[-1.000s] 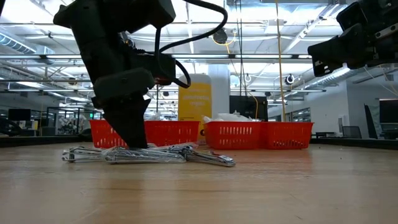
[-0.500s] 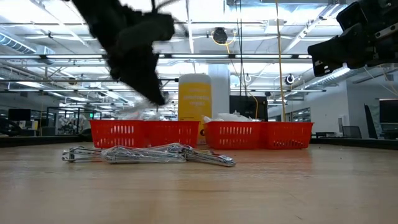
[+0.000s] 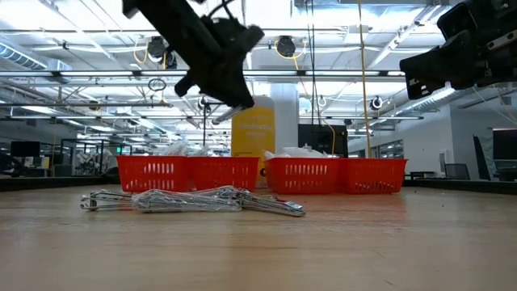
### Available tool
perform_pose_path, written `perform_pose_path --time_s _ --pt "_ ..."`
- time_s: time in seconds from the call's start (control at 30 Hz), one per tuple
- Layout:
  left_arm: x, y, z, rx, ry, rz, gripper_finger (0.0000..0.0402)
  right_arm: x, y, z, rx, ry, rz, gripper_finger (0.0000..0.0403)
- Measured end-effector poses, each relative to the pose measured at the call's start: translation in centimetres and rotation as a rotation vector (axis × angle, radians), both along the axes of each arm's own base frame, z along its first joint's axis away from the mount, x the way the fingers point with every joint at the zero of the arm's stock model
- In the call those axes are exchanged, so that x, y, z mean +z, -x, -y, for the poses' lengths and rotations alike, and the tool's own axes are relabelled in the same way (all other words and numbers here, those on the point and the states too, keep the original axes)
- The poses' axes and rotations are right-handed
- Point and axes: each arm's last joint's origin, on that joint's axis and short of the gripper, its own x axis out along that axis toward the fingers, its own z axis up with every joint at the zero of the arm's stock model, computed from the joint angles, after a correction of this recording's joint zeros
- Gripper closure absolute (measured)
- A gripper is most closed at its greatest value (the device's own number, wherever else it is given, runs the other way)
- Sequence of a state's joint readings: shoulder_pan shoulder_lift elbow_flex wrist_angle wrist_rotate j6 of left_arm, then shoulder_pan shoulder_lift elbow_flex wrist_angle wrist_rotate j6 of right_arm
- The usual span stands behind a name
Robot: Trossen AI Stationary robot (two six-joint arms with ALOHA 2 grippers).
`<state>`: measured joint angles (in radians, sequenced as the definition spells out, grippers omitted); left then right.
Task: Pick & Place Travel size toiletries
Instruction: Put the silver nail clippers into the middle left red basket
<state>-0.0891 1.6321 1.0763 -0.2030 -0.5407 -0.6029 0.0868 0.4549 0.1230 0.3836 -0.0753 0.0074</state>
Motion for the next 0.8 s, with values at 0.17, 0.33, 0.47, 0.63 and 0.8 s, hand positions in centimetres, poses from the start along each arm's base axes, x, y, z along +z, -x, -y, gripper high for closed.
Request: perform_pose_path --time_s 0.17,0.33,0.47,0.63,0.8 --pt "0.0 0.0 -3.1 0.097 0.019 0.007 0.0360 0.0 0.0 0.0 0.000 0.000 0.000 0.0403" --pt "-0.1 0.1 -5.3 0.145 0.059 0.015 0.0355 0.0 0.0 0.0 0.000 0.000 -0.005 0.0403" --pt "-0.7 0.1 -6.3 0.187 0.081 0.011 0.0364 -0.1 0.0 0.0 0.000 0.001 -0.008 0.0403" --pt "-2.3 -0.4 -6.8 0.195 0.131 -0.024 0.0364 -0.1 0.0 0.0 0.000 0.001 -0.010 0.0403" --pt "-4.2 -0.9 -6.8 0.221 0.154 -0.061 0.0357 -0.1 0.0 0.0 0.000 0.001 -0.010 0.0403"
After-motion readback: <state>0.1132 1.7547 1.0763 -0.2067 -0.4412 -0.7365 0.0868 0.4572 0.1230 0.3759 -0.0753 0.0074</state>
